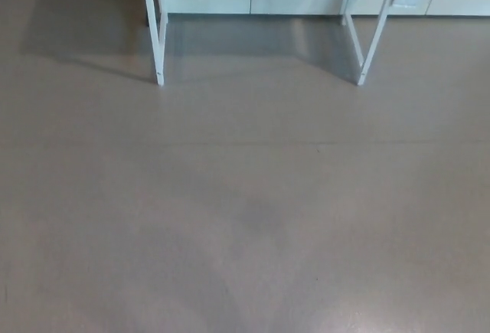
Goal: The robot walks towards a table in front, picks a shampoo with left hand and puts it in a small grey container
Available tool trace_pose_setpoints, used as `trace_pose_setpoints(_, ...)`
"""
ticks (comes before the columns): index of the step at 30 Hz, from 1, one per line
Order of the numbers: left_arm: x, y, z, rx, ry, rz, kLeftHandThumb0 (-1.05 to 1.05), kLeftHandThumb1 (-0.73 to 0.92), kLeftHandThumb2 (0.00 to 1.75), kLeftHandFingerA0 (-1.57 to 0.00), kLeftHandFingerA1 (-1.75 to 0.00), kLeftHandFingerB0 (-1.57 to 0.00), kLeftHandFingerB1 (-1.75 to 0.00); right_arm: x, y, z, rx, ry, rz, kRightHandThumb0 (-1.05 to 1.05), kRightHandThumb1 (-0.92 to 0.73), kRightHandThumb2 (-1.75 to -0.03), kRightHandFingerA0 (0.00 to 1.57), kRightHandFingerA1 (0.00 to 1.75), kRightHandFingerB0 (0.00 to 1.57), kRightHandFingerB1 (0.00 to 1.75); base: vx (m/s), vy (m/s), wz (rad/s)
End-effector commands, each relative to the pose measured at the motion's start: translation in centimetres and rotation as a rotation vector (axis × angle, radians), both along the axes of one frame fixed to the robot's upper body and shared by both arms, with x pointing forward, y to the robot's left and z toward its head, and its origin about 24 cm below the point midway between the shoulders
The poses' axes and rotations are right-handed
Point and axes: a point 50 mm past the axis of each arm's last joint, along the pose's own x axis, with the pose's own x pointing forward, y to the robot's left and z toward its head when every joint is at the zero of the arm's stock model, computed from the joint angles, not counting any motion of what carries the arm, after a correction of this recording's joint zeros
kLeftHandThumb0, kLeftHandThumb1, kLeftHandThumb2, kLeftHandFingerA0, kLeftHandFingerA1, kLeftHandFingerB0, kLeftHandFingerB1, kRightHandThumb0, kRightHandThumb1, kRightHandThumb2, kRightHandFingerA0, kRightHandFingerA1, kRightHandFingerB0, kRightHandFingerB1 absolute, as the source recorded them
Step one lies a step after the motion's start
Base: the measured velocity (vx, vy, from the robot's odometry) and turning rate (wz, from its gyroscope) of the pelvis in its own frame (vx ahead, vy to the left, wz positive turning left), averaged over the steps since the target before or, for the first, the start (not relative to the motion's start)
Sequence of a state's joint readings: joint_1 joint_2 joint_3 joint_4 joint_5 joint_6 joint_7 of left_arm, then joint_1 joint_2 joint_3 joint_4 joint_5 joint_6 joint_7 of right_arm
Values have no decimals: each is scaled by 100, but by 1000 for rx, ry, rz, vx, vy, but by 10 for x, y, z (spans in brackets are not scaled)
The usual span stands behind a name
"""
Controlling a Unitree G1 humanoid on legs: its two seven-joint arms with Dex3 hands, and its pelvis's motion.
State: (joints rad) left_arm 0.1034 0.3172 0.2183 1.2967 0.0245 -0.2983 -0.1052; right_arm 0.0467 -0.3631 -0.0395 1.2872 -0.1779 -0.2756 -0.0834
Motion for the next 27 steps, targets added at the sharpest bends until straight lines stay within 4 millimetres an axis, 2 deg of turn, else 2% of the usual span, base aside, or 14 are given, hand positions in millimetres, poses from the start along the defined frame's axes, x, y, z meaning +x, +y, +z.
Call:
trace_pose_setpoints(1,1,1,2,-13,-19,1,-28,56,57,-56,-42,-36,-34,6,-3,4,-22,-24,16,-26,-61,-58,78,51,49,39,264,0,15)
trace_pose_setpoints(2,3,2,2,-9,-22,-16,-28,56,57,-56,-42,-36,-34,9,-3,4,-19,-29,18,-26,-61,-58,78,51,49,39,290,-61,10)
trace_pose_setpoints(4,-10,3,1,-18,-4,20,-26,55,56,-54,-42,-38,-35,0,-1,2,-14,-7,20,-26,-62,-59,78,50,49,39,246,-121,17)
trace_pose_setpoints(7,-10,2,1,2,9,-4,-30,56,57,-61,-47,-36,-35,2,0,1,-7,-20,13,-24,-60,-58,79,52,49,40,305,-200,15)
trace_pose_setpoints(15,-9,1,0,25,27,-30,-32,56,57,-56,-43,-35,-34,13,0,3,-25,-14,53,-26,-61,-58,76,50,50,39,331,-187,15)
trace_pose_setpoints(20,-20,2,-1,2,35,4,-31,54,56,-57,-44,-34,-34,6,2,0,-10,7,47,-25,-61,-58,78,52,51,40,314,67,-18)
trace_pose_setpoints(23,-22,3,0,15,41,4,-31,54,57,-63,-46,-34,-34,10,5,0,-10,-5,64,-25,-61,-58,78,52,51,41,468,209,-17)
trace_pose_setpoints(26,-22,3,0,15,41,3,-31,54,57,-63,-46,-34,-34,10,5,0,-10,-5,65,-25,-61,-58,78,52,51,41,426,277,-48)
trace_pose_setpoints(27,-18,4,1,15,29,19,-31,55,57,-65,-46,-35,-34,19,6,1,-10,-10,84,-25,-62,-59,78,51,50,40,365,160,-16)
